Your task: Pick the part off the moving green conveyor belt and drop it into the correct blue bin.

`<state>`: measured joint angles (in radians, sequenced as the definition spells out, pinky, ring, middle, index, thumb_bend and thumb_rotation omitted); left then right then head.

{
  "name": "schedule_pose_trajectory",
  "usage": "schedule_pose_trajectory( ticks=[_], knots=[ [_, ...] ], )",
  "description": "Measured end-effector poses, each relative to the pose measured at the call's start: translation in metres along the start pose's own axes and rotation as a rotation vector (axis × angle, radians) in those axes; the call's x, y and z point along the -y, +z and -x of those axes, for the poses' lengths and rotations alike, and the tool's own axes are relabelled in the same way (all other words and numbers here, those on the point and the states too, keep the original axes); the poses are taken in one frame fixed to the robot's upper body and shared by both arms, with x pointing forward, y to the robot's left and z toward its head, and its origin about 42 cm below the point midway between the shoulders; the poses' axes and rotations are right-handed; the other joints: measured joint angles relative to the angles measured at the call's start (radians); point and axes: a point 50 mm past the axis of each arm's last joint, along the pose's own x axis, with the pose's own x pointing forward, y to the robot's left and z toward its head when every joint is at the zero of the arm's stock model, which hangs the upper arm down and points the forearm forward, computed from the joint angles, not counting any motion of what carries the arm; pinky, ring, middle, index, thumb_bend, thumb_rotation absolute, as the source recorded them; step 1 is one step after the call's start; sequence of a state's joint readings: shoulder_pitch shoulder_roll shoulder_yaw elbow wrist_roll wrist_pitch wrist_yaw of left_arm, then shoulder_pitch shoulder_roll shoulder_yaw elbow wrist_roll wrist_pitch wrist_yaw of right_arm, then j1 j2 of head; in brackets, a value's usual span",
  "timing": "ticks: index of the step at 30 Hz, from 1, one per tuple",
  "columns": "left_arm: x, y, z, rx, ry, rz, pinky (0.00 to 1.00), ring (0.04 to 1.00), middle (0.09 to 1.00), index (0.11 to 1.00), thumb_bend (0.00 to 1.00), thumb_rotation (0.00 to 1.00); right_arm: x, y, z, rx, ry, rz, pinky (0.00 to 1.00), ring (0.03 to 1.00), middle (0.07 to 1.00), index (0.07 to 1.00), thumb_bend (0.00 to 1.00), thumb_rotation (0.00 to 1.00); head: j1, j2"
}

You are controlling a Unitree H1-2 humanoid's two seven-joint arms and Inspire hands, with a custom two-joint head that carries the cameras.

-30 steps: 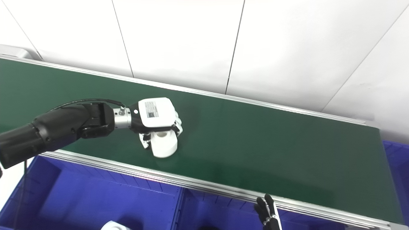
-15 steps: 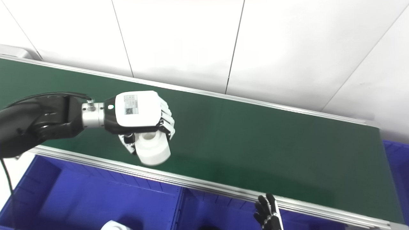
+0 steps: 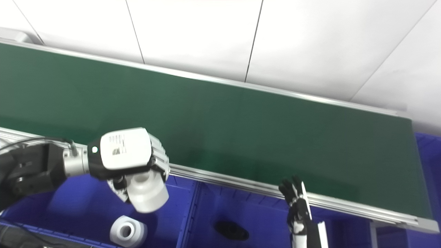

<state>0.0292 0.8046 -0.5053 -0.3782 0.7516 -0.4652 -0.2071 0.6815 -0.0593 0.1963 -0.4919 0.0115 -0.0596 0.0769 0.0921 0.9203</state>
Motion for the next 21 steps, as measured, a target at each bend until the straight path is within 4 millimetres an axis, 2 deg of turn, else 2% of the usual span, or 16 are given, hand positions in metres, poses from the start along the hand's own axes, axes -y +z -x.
schedule_pose_trajectory(
  ticks=[7, 10, 15, 18, 19, 20, 21],
  knots=[
    [0.055, -0.005, 0.004, -0.078, -0.082, 0.034, 0.44, 0.450, 0.498, 0.486, 0.51, 0.00, 0.004, 0.001, -0.005, 0.003, 0.005, 0.011, 0.99, 0.910, 0.904, 0.964, 0.82, 1.00, -0.040, -0.012],
    [0.076, -0.009, 0.003, -0.111, -0.121, 0.032, 0.45, 0.466, 0.513, 0.470, 0.50, 0.00, 0.005, 0.000, -0.004, -0.001, 0.007, 0.016, 1.00, 0.909, 0.901, 0.959, 0.83, 1.00, -0.049, -0.031],
    [0.079, -0.010, -0.005, -0.135, -0.083, -0.040, 0.39, 0.429, 0.475, 0.503, 0.51, 0.00, 0.005, -0.001, -0.003, -0.008, 0.006, 0.016, 0.97, 0.908, 0.904, 0.957, 0.83, 0.99, -0.054, -0.038],
    [0.081, -0.011, -0.008, -0.146, -0.055, -0.057, 0.44, 0.500, 0.477, 0.508, 0.52, 0.00, 0.005, -0.001, -0.002, -0.010, 0.007, 0.016, 0.96, 0.907, 0.908, 0.951, 0.83, 0.99, -0.054, -0.043],
    [0.082, -0.010, -0.008, -0.145, -0.055, -0.063, 0.47, 0.537, 0.547, 0.566, 0.71, 0.14, 0.005, -0.001, -0.001, -0.012, 0.006, 0.016, 0.97, 0.907, 0.907, 0.950, 0.83, 0.99, -0.057, -0.040],
    [0.082, -0.010, -0.008, -0.145, -0.059, -0.071, 0.49, 0.560, 0.591, 0.602, 0.82, 0.23, 0.005, -0.002, -0.001, -0.015, 0.006, 0.016, 0.97, 0.908, 0.907, 0.950, 0.83, 0.99, -0.057, -0.034],
    [0.083, -0.009, -0.008, -0.144, -0.064, -0.078, 0.51, 0.585, 0.622, 0.621, 0.86, 0.30, 0.005, -0.002, 0.000, -0.016, 0.005, 0.014, 0.96, 0.908, 0.907, 0.950, 0.83, 0.98, -0.048, -0.047]
  ],
)
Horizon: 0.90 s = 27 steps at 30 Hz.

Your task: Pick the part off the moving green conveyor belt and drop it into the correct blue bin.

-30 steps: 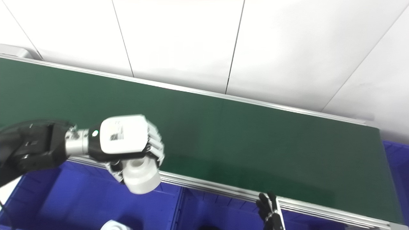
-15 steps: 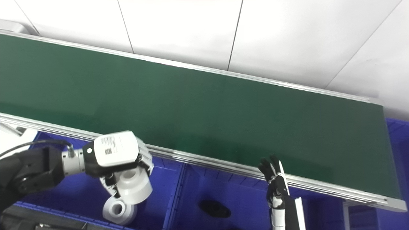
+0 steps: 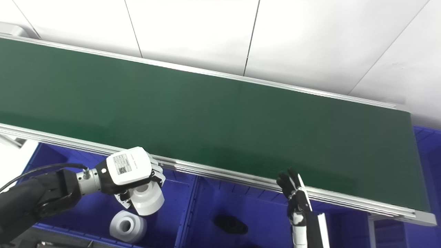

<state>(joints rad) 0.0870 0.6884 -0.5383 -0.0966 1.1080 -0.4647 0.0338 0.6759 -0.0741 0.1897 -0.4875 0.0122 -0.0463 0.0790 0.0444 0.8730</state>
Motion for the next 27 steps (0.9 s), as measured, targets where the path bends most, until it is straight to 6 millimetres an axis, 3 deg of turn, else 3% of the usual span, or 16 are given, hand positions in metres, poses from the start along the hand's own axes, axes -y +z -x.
schedule_pose_trajectory(
  ticks=[2, 6, 9, 13, 19, 22, 27],
  knots=[
    [0.001, 0.001, 0.000, 0.000, 0.004, -0.008, 0.53, 0.620, 0.657, 0.648, 0.87, 0.41, 0.000, -0.002, 0.000, -0.005, -0.001, -0.003, 0.94, 0.907, 0.906, 0.953, 0.83, 0.99, 0.000, -0.005],
    [-0.002, 0.003, 0.000, 0.009, 0.022, -0.014, 0.55, 0.637, 0.678, 0.656, 0.83, 0.51, 0.000, -0.004, 0.000, -0.016, -0.002, -0.002, 0.93, 0.905, 0.904, 0.953, 0.83, 0.99, -0.005, -0.002],
    [-0.013, 0.011, 0.000, 0.051, 0.077, 0.004, 0.52, 0.618, 0.670, 0.627, 0.83, 0.50, 0.001, -0.001, 0.000, -0.002, -0.003, -0.003, 0.98, 0.909, 0.905, 0.953, 0.82, 0.99, -0.011, 0.018],
    [-0.029, 0.023, 0.004, 0.123, 0.161, 0.026, 0.50, 0.590, 0.649, 0.608, 0.72, 0.49, 0.001, 0.002, 0.000, 0.009, -0.004, -0.005, 0.97, 0.909, 0.906, 0.949, 0.83, 0.99, -0.017, 0.012],
    [-0.077, 0.064, 0.009, 0.267, 0.407, 0.088, 0.46, 0.550, 0.620, 0.580, 0.63, 0.47, 0.000, 0.002, 0.001, 0.004, -0.005, -0.001, 0.98, 0.911, 0.913, 0.951, 0.85, 0.99, -0.023, 0.000],
    [-0.104, 0.095, 0.018, 0.299, 0.561, 0.190, 0.45, 0.554, 0.618, 0.573, 0.62, 0.44, 0.001, 0.002, 0.002, 0.002, -0.004, 0.002, 0.97, 0.905, 0.911, 0.946, 0.85, 0.99, -0.020, -0.005],
    [-0.115, 0.125, 0.025, 0.165, 0.668, 0.486, 0.46, 0.562, 0.621, 0.585, 0.59, 0.42, 0.000, 0.001, 0.001, 0.001, -0.002, 0.005, 0.97, 0.905, 0.914, 0.943, 0.85, 0.99, -0.044, -0.012]
  ],
)
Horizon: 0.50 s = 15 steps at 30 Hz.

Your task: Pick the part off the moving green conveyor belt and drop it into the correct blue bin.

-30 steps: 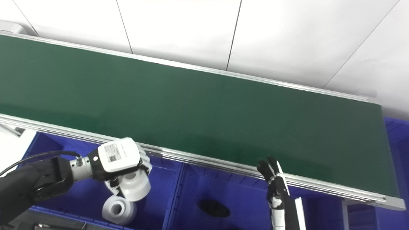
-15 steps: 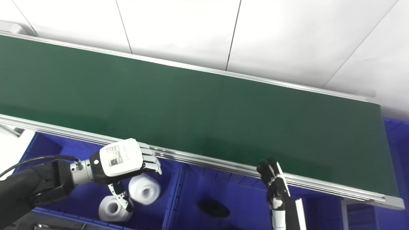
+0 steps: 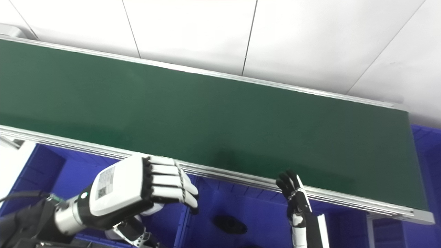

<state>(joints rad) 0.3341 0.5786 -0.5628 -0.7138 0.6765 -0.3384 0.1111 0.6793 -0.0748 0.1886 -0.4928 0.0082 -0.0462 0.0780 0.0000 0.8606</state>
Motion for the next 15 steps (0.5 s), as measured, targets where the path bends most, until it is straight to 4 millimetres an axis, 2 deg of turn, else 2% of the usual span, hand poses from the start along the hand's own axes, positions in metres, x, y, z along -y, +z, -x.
schedule_pose_trajectory(
  ticks=[2, 4, 5, 6, 8, 10, 11, 12, 15],
  knots=[
    [0.006, 0.014, -0.003, -0.090, 0.132, 0.133, 0.48, 0.595, 0.648, 0.613, 0.61, 0.44, -0.002, -0.002, 0.000, -0.006, -0.002, 0.001, 0.96, 0.903, 0.909, 0.940, 0.84, 1.00, -0.025, -0.006],
    [0.010, 0.019, -0.006, -0.158, 0.244, 0.245, 0.53, 0.658, 0.706, 0.665, 0.64, 0.50, -0.006, -0.004, -0.001, -0.013, 0.001, 0.003, 0.94, 0.901, 0.902, 0.937, 0.83, 0.99, -0.049, -0.008],
    [0.009, 0.018, -0.006, -0.204, 0.297, 0.270, 0.57, 0.691, 0.731, 0.681, 0.65, 0.50, -0.008, -0.005, -0.002, -0.014, 0.002, 0.004, 0.93, 0.902, 0.902, 0.936, 0.83, 0.99, -0.086, -0.009],
    [0.006, 0.013, -0.005, -0.261, 0.347, 0.278, 0.61, 0.717, 0.756, 0.710, 0.66, 0.53, -0.010, -0.006, -0.003, -0.015, 0.004, 0.003, 0.92, 0.901, 0.903, 0.938, 0.84, 1.00, -0.109, -0.009],
    [-0.002, 0.000, -0.002, -0.393, 0.457, 0.290, 0.75, 0.802, 0.824, 0.797, 0.68, 0.60, -0.015, -0.009, -0.003, -0.024, 0.003, 0.004, 0.88, 0.901, 0.903, 0.938, 0.86, 1.00, -0.176, -0.006],
    [-0.006, -0.014, 0.000, -0.511, 0.562, 0.368, 0.90, 0.901, 0.910, 0.902, 0.70, 0.70, -0.019, -0.011, -0.003, -0.035, -0.001, 0.016, 0.88, 0.898, 0.900, 0.934, 0.88, 0.99, -0.233, -0.009],
    [-0.004, -0.019, 0.001, -0.549, 0.593, 0.422, 0.94, 0.932, 0.944, 0.939, 0.70, 0.71, -0.023, -0.011, -0.003, -0.035, -0.001, 0.020, 0.89, 0.897, 0.901, 0.934, 0.88, 0.98, -0.233, -0.009],
    [0.000, -0.026, 0.005, -0.585, 0.606, 0.476, 0.98, 0.974, 0.982, 0.980, 0.72, 0.73, -0.028, -0.011, -0.004, -0.034, -0.004, 0.020, 0.91, 0.900, 0.906, 0.938, 0.86, 0.98, -0.248, -0.011],
    [0.027, -0.055, 0.031, -0.754, 0.576, 0.616, 1.00, 0.996, 0.997, 0.997, 0.74, 0.78, -0.042, -0.009, -0.007, -0.025, -0.007, 0.003, 0.93, 0.906, 0.921, 0.953, 0.84, 1.00, -0.273, -0.006]
  ],
)
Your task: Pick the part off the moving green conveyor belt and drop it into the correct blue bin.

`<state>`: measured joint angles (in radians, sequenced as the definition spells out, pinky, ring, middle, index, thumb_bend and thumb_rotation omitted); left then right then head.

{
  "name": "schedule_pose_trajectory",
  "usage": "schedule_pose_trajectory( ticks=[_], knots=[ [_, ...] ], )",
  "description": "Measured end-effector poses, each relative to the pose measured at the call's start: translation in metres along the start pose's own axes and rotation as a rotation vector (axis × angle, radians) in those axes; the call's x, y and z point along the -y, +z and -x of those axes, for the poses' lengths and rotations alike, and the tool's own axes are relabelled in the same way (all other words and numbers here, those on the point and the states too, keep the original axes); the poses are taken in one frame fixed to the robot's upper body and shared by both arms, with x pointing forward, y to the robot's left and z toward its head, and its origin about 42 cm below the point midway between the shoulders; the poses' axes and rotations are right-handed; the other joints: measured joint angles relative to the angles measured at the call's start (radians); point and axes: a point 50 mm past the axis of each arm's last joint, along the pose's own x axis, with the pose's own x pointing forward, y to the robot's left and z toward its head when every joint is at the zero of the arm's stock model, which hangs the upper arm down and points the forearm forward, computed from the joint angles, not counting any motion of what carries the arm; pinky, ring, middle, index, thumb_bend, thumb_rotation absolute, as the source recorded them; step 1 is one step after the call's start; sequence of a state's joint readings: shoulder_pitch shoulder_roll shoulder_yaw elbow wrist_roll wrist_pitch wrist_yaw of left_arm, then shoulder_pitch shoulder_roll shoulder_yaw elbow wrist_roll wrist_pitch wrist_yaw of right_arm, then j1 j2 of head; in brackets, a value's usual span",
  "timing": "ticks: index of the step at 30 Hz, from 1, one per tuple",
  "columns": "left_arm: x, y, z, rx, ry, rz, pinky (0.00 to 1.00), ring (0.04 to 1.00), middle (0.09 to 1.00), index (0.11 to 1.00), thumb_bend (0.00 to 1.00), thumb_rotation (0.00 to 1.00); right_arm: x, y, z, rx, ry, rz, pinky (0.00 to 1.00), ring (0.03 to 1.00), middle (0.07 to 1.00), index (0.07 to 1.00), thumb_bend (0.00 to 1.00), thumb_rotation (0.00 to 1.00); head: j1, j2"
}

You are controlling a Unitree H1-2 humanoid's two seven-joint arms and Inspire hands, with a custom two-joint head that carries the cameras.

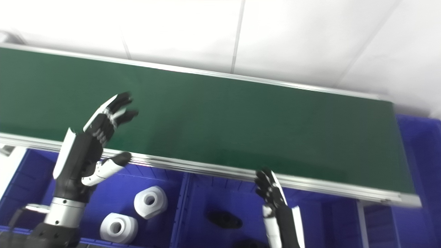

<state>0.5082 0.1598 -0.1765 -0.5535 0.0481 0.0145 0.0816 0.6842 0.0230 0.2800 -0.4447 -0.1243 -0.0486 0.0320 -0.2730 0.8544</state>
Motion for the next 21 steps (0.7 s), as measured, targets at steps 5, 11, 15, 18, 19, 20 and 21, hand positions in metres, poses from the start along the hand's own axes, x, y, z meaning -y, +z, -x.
schedule_pose_trajectory(
  ticks=[5, 11, 15, 18, 19, 20, 21],
  knots=[
    [-0.013, -0.020, 0.007, -0.080, -0.018, -0.026, 1.00, 1.000, 1.000, 1.000, 0.81, 0.82, -0.014, 0.003, -0.006, 0.012, -0.030, -0.022, 0.93, 0.911, 0.919, 0.956, 0.83, 0.99, -0.098, 0.032],
    [-0.025, -0.009, -0.006, 0.010, -0.085, -0.069, 1.00, 1.000, 1.000, 1.000, 0.89, 0.88, -0.019, 0.007, -0.013, 0.039, -0.035, 0.028, 0.99, 0.943, 0.949, 0.977, 0.78, 1.00, -0.212, 0.074],
    [-0.025, -0.005, -0.004, 0.017, -0.111, -0.054, 1.00, 1.000, 1.000, 1.000, 0.90, 0.88, -0.019, 0.008, -0.014, 0.042, -0.043, 0.039, 1.00, 0.964, 0.970, 0.983, 0.79, 1.00, -0.195, 0.060],
    [-0.016, 0.006, 0.006, 0.021, -0.123, -0.005, 1.00, 1.000, 1.000, 1.000, 0.88, 0.87, -0.019, 0.008, -0.013, 0.043, -0.045, 0.036, 1.00, 0.963, 0.976, 0.988, 0.79, 1.00, -0.163, 0.061],
    [-0.012, 0.012, 0.009, 0.029, -0.118, 0.020, 1.00, 1.000, 1.000, 1.000, 0.84, 0.85, -0.019, 0.009, -0.013, 0.044, -0.045, 0.036, 1.00, 0.960, 0.974, 0.986, 0.79, 1.00, -0.158, 0.070],
    [-0.005, 0.024, 0.014, 0.051, -0.104, 0.073, 1.00, 1.000, 1.000, 1.000, 0.79, 0.84, -0.018, 0.009, -0.012, 0.045, -0.046, 0.036, 0.99, 0.956, 0.972, 0.985, 0.80, 1.00, -0.156, 0.080],
    [0.001, 0.038, 0.020, 0.078, -0.089, 0.120, 1.00, 1.000, 1.000, 1.000, 0.77, 0.83, -0.018, 0.010, -0.012, 0.047, -0.048, 0.036, 0.99, 0.954, 0.970, 0.984, 0.80, 1.00, -0.152, 0.092]
  ],
)
